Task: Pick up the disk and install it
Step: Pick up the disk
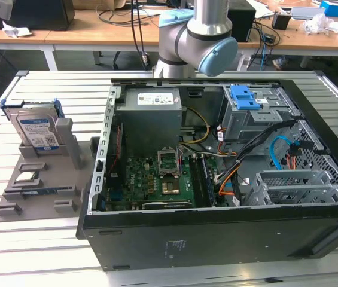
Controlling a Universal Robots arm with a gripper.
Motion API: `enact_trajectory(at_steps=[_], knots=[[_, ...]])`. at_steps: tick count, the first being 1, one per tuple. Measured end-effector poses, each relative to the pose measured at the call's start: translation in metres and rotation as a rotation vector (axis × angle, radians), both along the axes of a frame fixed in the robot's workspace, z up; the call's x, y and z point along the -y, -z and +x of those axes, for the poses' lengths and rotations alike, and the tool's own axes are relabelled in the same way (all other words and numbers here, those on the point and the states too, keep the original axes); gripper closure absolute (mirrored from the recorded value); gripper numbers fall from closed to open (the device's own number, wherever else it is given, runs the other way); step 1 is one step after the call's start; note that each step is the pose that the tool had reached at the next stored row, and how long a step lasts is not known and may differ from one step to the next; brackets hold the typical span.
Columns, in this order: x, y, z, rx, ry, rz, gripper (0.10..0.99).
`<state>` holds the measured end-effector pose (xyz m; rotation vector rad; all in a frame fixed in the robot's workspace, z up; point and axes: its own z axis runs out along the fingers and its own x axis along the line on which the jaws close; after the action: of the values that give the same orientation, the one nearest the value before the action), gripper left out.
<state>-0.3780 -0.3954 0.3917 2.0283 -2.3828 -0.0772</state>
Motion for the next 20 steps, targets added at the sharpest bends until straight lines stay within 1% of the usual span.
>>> enact_trajectory(at_steps=[4, 6, 7, 9, 10, 12, 14, 16, 17, 19, 20], knots=[[0.0, 0.0, 0.0, 0.0, 0.0, 0.0, 0.608], [0.0, 0.0, 0.0, 0.0, 0.0, 0.0, 0.608], [0.0, 0.0, 0.0, 0.0, -0.001, 0.0, 0.545], [-0.0001, 0.0, 0.0, 0.0, -0.001, 0.0, 0.545], [-0.0015, 0.0, 0.0, 0.0, 0.0, 0.0, 0.545], [-0.0055, 0.0, 0.0, 0.0, -0.001, 0.0, 0.545], [-0.0153, 0.0, 0.0001, -0.0001, -0.001, 0.0, 0.545], [-0.0213, 0.0, 0.0001, -0.0001, -0.001, 0.0, 0.545], [-0.0259, 0.0001, 0.0002, 0.0, -0.001, 0.0, 0.545], [-0.0306, 0.0004, 0.0003, 0.0, -0.001, -0.001, 0.545], [-0.0314, 0.0007, 0.0004, 0.0, -0.001, -0.001, 0.545]])
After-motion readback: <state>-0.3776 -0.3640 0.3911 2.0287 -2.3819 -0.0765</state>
